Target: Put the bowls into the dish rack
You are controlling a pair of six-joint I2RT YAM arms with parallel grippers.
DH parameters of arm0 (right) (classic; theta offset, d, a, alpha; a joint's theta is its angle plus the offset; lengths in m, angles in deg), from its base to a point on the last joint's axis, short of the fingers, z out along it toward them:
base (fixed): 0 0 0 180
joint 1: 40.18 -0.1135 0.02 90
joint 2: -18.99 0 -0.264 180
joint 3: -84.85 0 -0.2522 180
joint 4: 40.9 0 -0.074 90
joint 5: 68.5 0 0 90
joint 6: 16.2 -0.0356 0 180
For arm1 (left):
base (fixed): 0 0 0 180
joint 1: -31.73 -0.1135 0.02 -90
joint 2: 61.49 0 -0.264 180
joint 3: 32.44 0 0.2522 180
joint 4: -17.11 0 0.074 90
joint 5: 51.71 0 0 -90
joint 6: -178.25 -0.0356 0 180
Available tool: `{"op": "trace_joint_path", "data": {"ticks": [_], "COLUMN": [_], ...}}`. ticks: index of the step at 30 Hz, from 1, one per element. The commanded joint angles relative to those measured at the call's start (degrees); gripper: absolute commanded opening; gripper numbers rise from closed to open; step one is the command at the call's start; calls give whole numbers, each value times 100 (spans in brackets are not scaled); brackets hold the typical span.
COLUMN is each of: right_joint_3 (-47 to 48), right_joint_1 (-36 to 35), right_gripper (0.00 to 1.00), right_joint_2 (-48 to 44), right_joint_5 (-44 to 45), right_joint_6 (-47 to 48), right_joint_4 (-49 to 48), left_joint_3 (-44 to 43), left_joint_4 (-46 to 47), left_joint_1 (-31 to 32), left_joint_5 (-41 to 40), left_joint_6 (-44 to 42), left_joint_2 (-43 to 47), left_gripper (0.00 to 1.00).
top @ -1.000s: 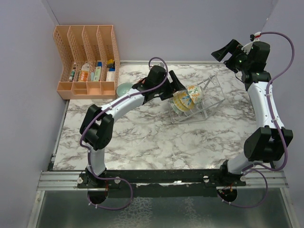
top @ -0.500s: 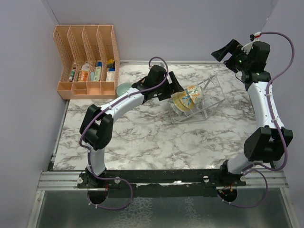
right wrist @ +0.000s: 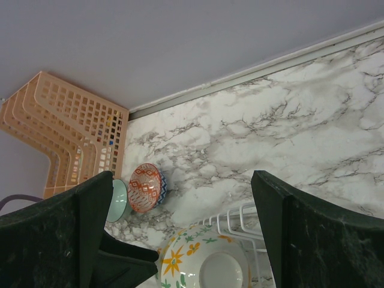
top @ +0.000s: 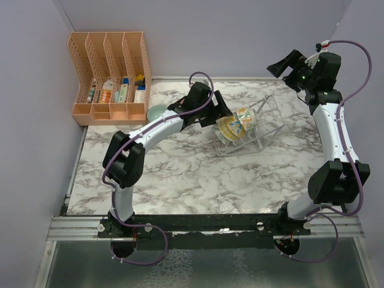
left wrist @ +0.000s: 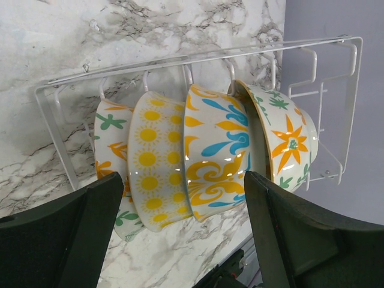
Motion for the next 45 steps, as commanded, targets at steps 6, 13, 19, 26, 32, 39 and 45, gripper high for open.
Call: {"op": "trace_joint_path", "data": {"ticks": [6,13,19,26,32,39,45], "right_joint_3": [-18,-18,-13,-27,-1,-4,-9], "right_joint_1": [37,42,37,37,37,37,37], "right_gripper": [98,98,98,98,98,98,98], "right_joint_2": [24,33,26,36,47,52,44], "right_joint_5": [-92,-92,-91,-93,-118,-118,-127], "right_joint_6": [40,31,31,31,24,14,6], "right_joint_4": [-180,-189,-189,-189,-196,-198,-206], "left_joint_3": [-291,-388,-658,-848,-831,-829,-615], "left_joint_4": [150,357,413,372,325,237,286], "left_joint_1": [78,95,128,153,136,92,-2], "left_joint_5": [41,169,235,261,212,153,40], "left_joint_6": [16,181,252,243,181,110,104], "left_joint_2": [-204,-318,-479,-585,-527,-467,-275], "left_gripper": [85,85,85,85,85,85,85]}}
